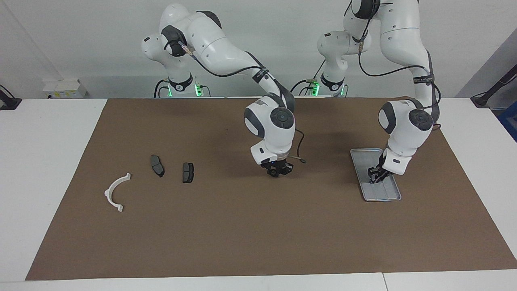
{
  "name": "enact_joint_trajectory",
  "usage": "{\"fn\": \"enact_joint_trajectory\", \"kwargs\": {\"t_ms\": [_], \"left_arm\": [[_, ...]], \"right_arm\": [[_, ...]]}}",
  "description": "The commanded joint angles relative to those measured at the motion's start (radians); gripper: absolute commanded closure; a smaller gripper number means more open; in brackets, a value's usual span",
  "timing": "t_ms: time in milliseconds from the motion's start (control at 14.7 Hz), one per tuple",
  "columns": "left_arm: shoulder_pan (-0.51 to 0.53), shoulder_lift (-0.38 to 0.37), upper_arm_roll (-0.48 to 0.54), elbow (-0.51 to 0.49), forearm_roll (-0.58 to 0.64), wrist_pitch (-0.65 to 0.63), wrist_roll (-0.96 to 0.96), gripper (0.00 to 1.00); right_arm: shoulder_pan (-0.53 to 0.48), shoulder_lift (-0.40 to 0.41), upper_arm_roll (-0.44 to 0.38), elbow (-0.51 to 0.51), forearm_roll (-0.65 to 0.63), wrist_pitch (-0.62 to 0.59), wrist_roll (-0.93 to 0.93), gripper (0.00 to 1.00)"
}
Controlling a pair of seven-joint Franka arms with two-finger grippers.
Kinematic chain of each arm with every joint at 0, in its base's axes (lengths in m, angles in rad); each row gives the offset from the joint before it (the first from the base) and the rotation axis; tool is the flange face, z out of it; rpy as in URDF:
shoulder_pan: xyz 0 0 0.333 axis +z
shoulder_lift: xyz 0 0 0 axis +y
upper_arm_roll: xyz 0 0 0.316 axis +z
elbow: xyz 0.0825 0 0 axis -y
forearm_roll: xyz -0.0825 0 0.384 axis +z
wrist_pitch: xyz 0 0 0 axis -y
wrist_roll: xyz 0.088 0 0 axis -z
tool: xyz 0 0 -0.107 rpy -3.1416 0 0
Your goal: Place bearing gear from tray to pile
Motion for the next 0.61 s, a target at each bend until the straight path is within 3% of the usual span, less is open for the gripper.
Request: {"fn": "enact_joint_trajectory", "kwargs": {"t_ms": [0,204,340,544], "left_arm": [[-0.002,-0.019,0.000,-0.030,-0.012,0.023,-0.012,0.72],[-0.001,-0.019,0.000,-0.022,-0.012,0.009,-0.012,0.97],[-0.010,-0.018,-0.007,0.012,-0.017,-0.043,-0.023,0.98],[-0.110,-0.016,-0.006,0.116,-0.046,-0.158,-0.194,0.98]], "right_arm": [[-0.068,-0.045,0.016,0.056,-0.009,-0.091,-0.127,1.00],[-0.123,-0.127,0.012,0.056,-0.009,-0.185,-0.285,1.00],[-0.187,-0.173,0.012,0.056,-0.008,-0.235,-0.440,1.00],[-0.291,-0.213,0.010,0.054,-0.006,-0.268,-0.678,1.00]]}}
